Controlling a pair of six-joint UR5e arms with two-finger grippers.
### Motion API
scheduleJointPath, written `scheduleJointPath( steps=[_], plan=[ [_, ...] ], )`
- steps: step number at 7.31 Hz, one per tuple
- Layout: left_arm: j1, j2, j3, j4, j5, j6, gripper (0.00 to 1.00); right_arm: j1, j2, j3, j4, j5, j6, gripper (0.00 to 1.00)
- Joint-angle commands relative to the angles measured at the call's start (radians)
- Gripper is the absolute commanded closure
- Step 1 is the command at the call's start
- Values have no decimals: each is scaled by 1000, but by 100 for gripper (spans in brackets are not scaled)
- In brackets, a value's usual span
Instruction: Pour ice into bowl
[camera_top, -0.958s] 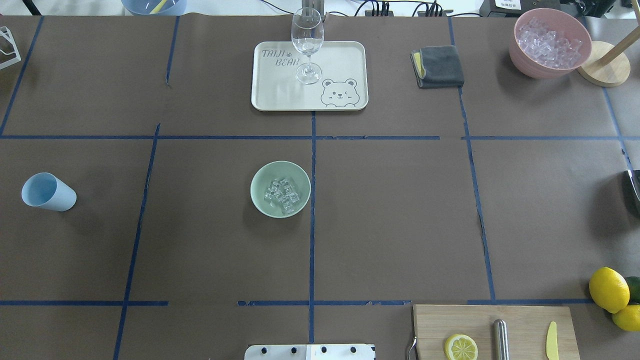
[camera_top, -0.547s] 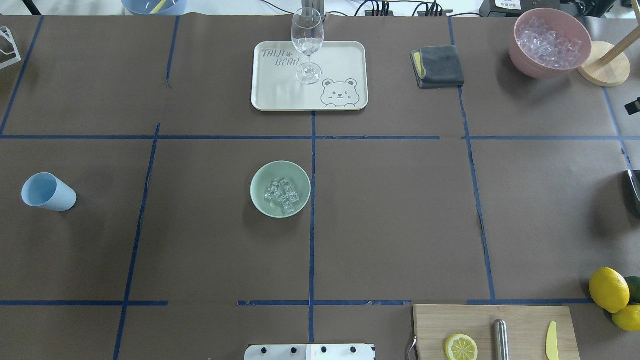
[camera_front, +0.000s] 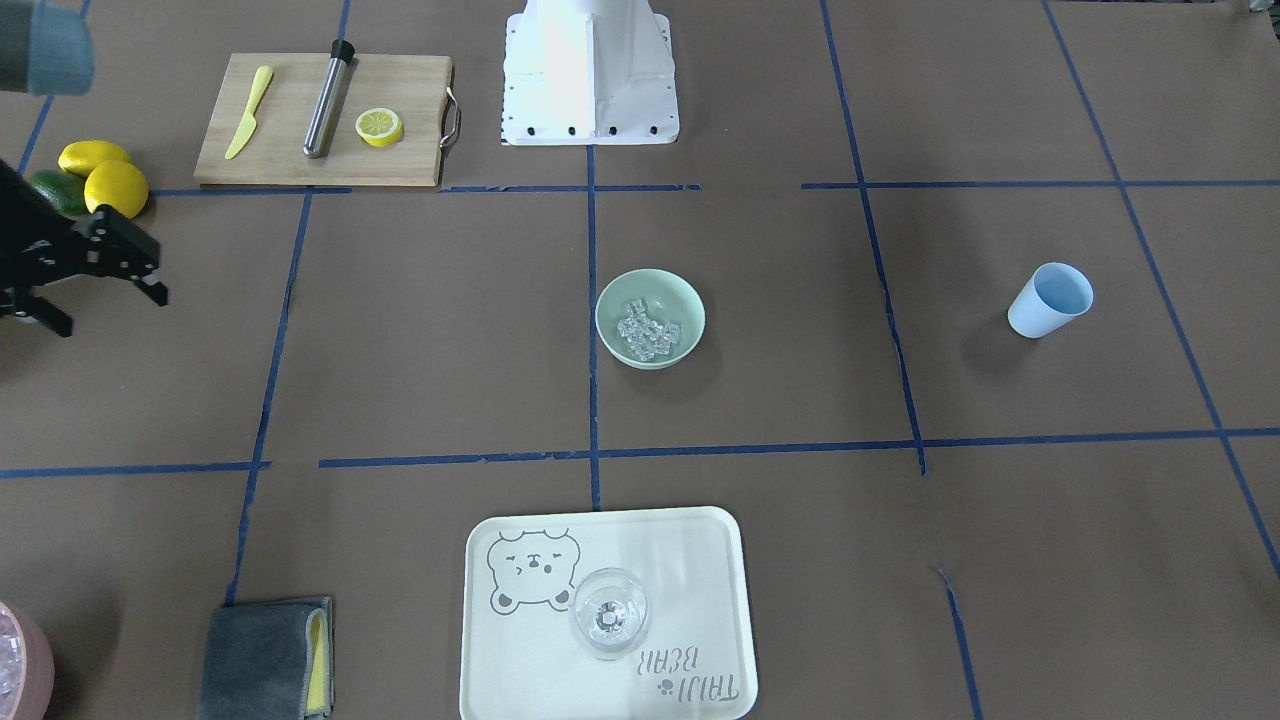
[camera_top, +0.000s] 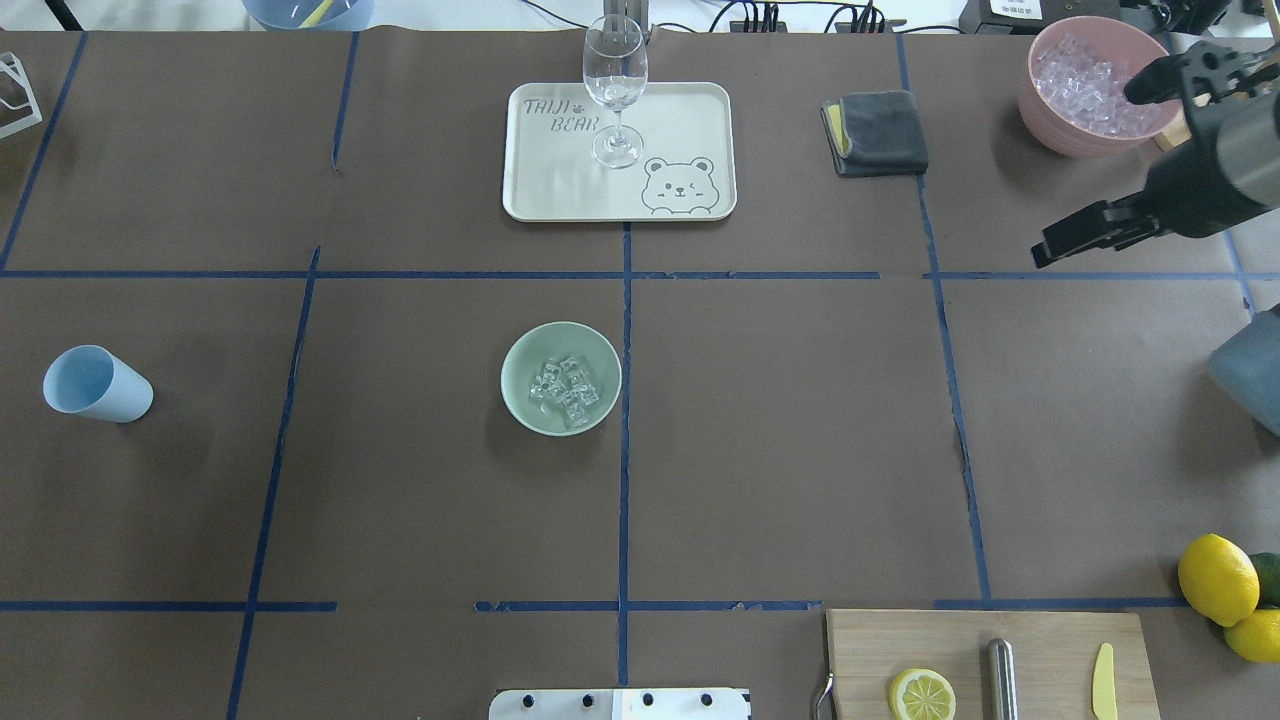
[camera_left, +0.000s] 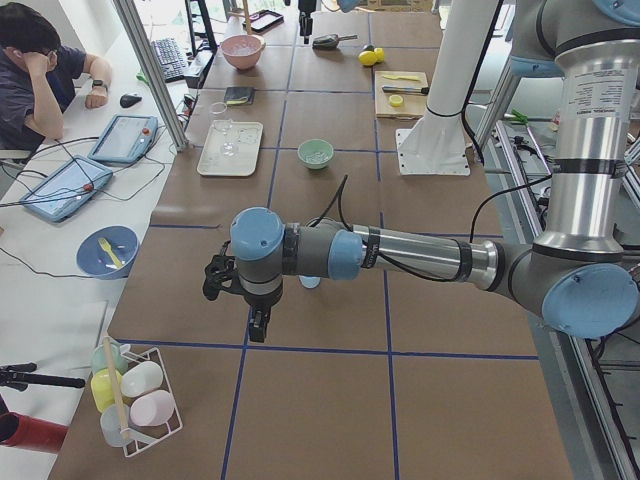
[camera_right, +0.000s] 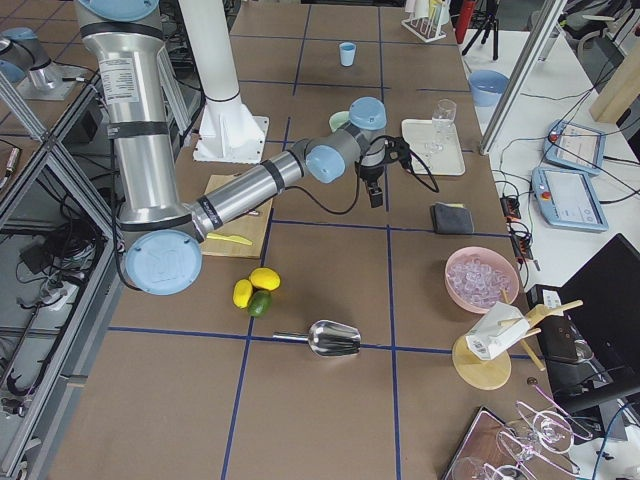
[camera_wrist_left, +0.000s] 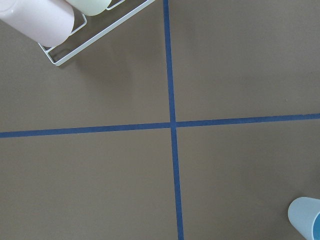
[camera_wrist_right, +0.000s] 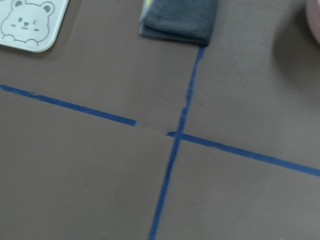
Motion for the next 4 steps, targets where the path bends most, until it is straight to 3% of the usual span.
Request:
scheduleJointPath(
  steps=[1,4],
  plan=[
    [-1,0,6,0,-1,17,0,-210,151,2,-12,-127,261,0],
    [1,-7,0,-9,-3,18,0,-373,392,-139,-71,-288,494,0]
  ],
)
